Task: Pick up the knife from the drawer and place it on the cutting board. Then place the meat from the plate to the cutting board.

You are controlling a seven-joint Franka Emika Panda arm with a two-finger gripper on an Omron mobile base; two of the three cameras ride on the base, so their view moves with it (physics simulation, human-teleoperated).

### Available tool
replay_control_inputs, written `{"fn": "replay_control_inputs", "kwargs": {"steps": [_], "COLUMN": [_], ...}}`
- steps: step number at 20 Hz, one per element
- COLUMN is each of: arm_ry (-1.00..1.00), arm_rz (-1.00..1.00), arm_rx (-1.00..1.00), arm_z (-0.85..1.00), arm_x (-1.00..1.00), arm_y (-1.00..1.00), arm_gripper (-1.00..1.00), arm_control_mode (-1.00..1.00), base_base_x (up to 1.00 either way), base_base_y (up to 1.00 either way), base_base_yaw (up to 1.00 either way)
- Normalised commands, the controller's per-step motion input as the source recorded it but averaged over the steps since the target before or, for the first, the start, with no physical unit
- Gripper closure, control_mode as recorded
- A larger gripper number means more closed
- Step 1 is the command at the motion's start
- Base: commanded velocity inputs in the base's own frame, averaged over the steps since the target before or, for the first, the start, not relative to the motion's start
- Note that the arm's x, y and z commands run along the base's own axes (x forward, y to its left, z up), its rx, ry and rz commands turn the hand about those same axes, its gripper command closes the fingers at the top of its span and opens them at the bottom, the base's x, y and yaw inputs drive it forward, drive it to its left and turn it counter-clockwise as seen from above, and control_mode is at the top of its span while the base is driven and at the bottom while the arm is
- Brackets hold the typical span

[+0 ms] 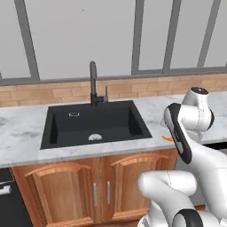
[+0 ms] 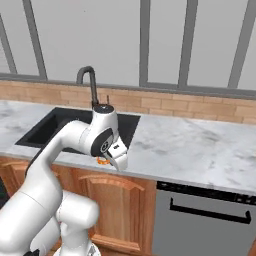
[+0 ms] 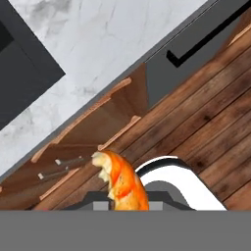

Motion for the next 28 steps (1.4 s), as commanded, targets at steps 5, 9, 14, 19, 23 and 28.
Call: {"fn": "replay_control_inputs", "kwargs": {"steps": [5,9,14,19,23,28], "arm_ry": [0.0,0.0,0.0,0.0,0.0,0.0], "arm_rz": [0.0,0.0,0.0,0.0,0.0,0.0], "arm_rx": [0.0,0.0,0.0,0.0,0.0,0.0], "arm_z": [0.0,0.0,0.0,0.0,0.0,0.0], "arm_x": [0.0,0.0,0.0,0.0,0.0,0.0], "arm_y": [0.0,0.0,0.0,0.0,0.0,0.0], "arm_gripper": [1.0,1.0,1.0,1.0,1.0,1.0], "arm_control_mode": [1.0,1.0,1.0,1.0,1.0,1.0], "base_base_x": [-0.09,-0.1,-0.11,-0.1,-0.06,-0.03], "base_base_y": [1.0,1.0,1.0,1.0,1.0,1.0], "base_base_yaw": [0.0,0.0,0.0,0.0,0.0,0.0]}}
